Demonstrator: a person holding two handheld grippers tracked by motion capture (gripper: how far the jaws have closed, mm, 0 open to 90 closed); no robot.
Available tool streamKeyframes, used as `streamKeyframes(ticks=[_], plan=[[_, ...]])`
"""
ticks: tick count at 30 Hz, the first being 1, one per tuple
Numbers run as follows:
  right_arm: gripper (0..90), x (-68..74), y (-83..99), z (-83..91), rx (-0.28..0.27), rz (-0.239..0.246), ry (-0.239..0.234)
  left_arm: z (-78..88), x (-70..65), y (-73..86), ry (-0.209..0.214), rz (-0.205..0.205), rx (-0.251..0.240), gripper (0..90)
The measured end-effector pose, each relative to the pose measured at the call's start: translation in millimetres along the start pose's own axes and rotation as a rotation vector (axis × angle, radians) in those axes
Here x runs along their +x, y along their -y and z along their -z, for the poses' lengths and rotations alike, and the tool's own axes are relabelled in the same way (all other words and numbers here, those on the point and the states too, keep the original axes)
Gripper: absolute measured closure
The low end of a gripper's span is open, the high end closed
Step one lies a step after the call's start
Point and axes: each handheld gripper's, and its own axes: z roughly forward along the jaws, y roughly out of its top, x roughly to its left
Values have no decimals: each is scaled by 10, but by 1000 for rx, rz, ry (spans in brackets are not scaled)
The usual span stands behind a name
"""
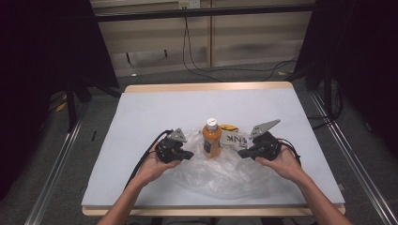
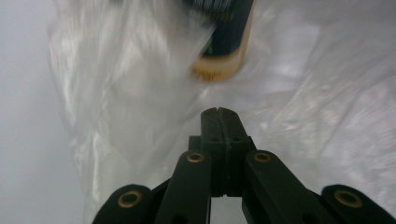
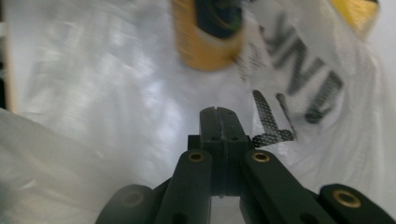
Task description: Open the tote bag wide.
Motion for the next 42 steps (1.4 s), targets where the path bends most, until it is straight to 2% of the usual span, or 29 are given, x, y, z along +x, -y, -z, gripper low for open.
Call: streamKeyframes(ticks=[1,2,4,6,8,10,13,14,15,16,19,21,22,25,26,27,29,30,31,32,33,34,35,37,38,39,40,41,42], plan=[[900,-57,22,-17,17,-6,15,-32,-19,37,4,10,10,900],[900,-109,54,-36,36,-10,7,-53,-49,72,16,17,10,900],[900,-166,134,-59,85,-4,9,-41,-100,132,24,4,14,900],[900,-152,231,-44,111,-1,-2,5,-146,189,21,-2,23,900],[900,-109,333,-11,150,15,14,55,-189,248,23,-5,30,900],[900,-85,413,43,132,25,13,100,-225,292,18,-15,43,900],[900,-39,464,111,152,40,25,135,-271,296,10,-30,67,900],[900,-37,472,123,153,67,32,141,-281,290,21,-23,56,900],[900,-15,475,144,160,50,38,151,-280,278,41,-26,39,900],[900,-25,472,158,153,63,45,173,-272,252,46,-31,16,900],[900,-67,425,198,84,36,48,248,-244,131,61,-28,-79,900],[900,-117,372,196,50,27,53,267,-222,28,60,-42,-109,900],[900,-134,343,186,45,17,57,258,-211,-19,61,-34,-126,900],[900,-211,260,124,42,18,70,165,-123,-107,27,-27,-94,900],[900,-243,238,91,52,16,79,110,-74,-106,33,-12,-85,900],[900,-281,223,54,57,11,84,59,-48,-102,17,2,-58,900],[900,-366,214,-25,66,-16,92,-15,20,-73,9,3,-34,900],[900,-410,211,-73,66,-18,94,-48,25,-57,10,28,-47,900],[900,-439,202,-108,76,-31,100,-69,35,-41,-1,39,-40,900],[900,-479,188,-144,76,-27,114,-78,63,-23,-6,29,-26,900],[900,-508,170,-177,73,-29,115,-94,73,4,-16,50,-29,900],[900,-525,138,-201,76,-40,130,-101,86,21,-29,47,-24,900],[900,-541,121,-225,67,-31,130,-96,113,42,-34,40,-6,900],[900,-552,74,-270,66,-35,144,-94,117,74,-41,83,-14,900],[900,-561,52,-293,63,-24,153,-79,124,80,-49,84,-7,900],[900,-565,28,-319,57,-25,156,-52,145,87,-62,62,20,900],[900,-556,4,-338,61,-40,156,-46,150,107,-58,89,5,900],[900,-551,-16,-367,53,-36,147,-33,157,128,-61,99,-2,900],[900,-533,-36,-384,56,-32,146,3,180,150,-59,66,26,900]])
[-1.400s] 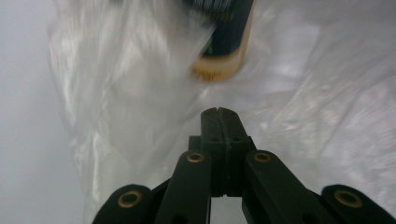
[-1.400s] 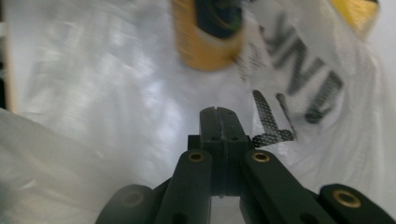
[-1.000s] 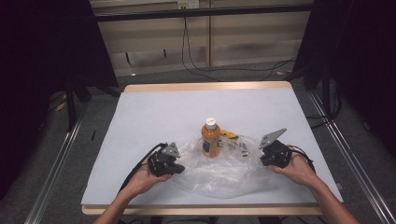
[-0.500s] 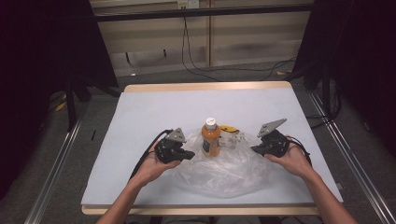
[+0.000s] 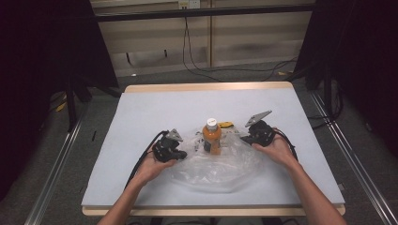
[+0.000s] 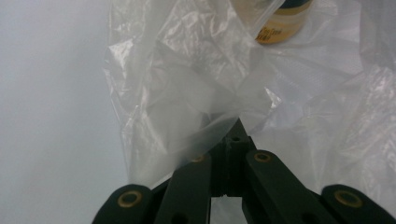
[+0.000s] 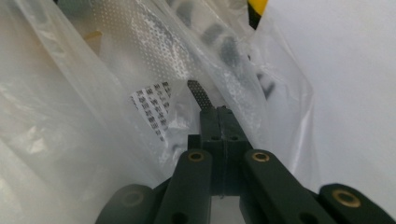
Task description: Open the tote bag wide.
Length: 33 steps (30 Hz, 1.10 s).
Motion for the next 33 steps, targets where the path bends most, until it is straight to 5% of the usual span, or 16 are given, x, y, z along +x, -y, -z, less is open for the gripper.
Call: streamKeyframes(ticks=[2,3,9,17,23,33], plan=[[900,60,-17,-9,5,13,-10,-4,-35,58,-10,86,-66,900],[900,81,-17,-9,1,27,-16,20,-6,66,-2,52,-44,900],[900,130,7,117,-107,-11,-49,122,-21,52,62,83,-182,900],[900,138,39,508,-295,-85,-82,402,-123,104,44,65,-331,900],[900,222,90,764,-390,-95,-48,596,-176,193,37,78,-433,900],[900,301,334,1014,-467,-131,-29,757,-195,456,-19,108,-479,900]])
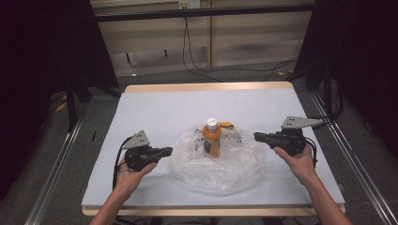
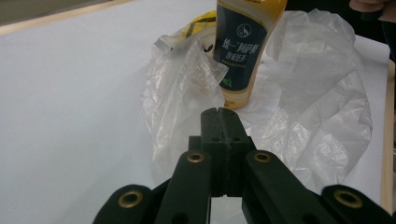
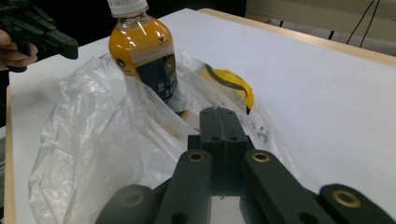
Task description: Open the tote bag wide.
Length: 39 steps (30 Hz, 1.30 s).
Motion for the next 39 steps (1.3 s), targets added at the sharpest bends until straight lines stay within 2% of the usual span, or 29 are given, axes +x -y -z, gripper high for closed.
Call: streamKeyframes(ticks=[4,5,7,9,11,13,14,16,18,20,22,23,26,28,31,32,34,36,37,38,39], plan=[[900,51,10,139,-34,-10,-11,99,-43,29,-25,-3,-20,884],[880,62,21,176,-40,-15,-11,118,-47,36,-27,-15,-13,875],[866,79,41,222,-43,-17,-7,156,-77,63,-31,-9,-14,875],[746,99,76,263,-45,-13,-9,191,-98,100,-26,-19,-20,820],[598,120,114,298,-56,-12,-6,221,-127,142,-54,-2,-28,666],[474,149,149,330,-67,-11,15,257,-146,187,-55,7,-41,599],[402,166,164,343,-68,-12,18,275,-162,203,-75,9,-46,550],[251,218,190,379,-79,-19,55,299,-194,230,-88,40,-59,419],[179,276,223,425,-91,-30,75,332,-224,261,-106,43,-61,276],[114,335,269,461,-95,-32,81,375,-256,293,-121,39,-57,212],[96,384,321,495,-87,-29,90,419,-269,320,-123,53,-69,164],[73,403,348,510,-86,-36,94,433,-273,336,-122,69,-81,141],[23,418,432,551,-81,-64,109,463,-310,393,-139,81,-83,78],[16,425,497,588,-83,-70,116,473,-347,444,-155,78,-72,68],[8,438,583,659,-95,-49,125,505,-360,500,-157,89,-91,46],[8,437,597,679,-98,-51,126,517,-367,510,-175,91,-98,39],[1,426,620,708,-115,-57,143,535,-373,541,-192,78,-104,32],[16,421,644,731,-101,-43,162,567,-386,544,-197,56,-103,21],[15,416,663,742,-102,-48,162,577,-388,545,-190,55,-125,21],[2,403,680,750,-116,-70,160,585,-385,545,-195,56,-127,21],[0,393,698,758,-120,-89,157,581,-370,548,-179,52,-131,17]])
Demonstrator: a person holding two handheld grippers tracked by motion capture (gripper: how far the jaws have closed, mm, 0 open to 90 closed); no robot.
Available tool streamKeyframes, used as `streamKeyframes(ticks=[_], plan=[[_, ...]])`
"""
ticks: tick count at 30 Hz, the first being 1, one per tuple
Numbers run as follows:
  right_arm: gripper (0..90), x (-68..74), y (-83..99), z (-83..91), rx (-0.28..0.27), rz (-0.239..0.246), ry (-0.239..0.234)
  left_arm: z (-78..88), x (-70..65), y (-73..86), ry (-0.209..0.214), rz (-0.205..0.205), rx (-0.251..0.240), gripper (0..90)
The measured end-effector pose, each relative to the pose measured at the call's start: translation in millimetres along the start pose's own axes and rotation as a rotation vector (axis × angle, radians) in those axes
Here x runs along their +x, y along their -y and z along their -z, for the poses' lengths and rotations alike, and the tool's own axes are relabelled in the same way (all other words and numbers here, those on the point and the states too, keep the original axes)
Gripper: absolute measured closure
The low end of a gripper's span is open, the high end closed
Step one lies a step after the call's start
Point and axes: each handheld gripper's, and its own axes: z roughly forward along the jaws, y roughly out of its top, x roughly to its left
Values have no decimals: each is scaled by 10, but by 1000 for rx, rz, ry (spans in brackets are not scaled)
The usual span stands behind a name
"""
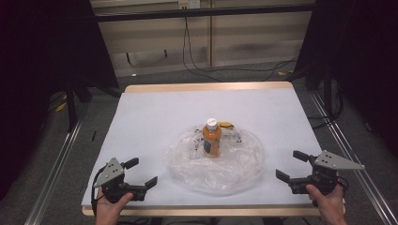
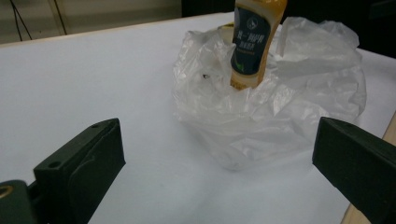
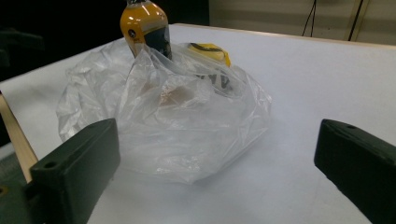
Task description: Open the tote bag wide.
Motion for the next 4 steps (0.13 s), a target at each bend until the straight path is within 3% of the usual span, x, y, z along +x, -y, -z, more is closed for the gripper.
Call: streamKeyframes(ticks=[2,4], plan=[[10,2,4,18,-6,13,13,3,11,3,-11,-11,9,17],[8,-6,-6,33,-19,5,20,-7,27,14,-10,5,11,17]])
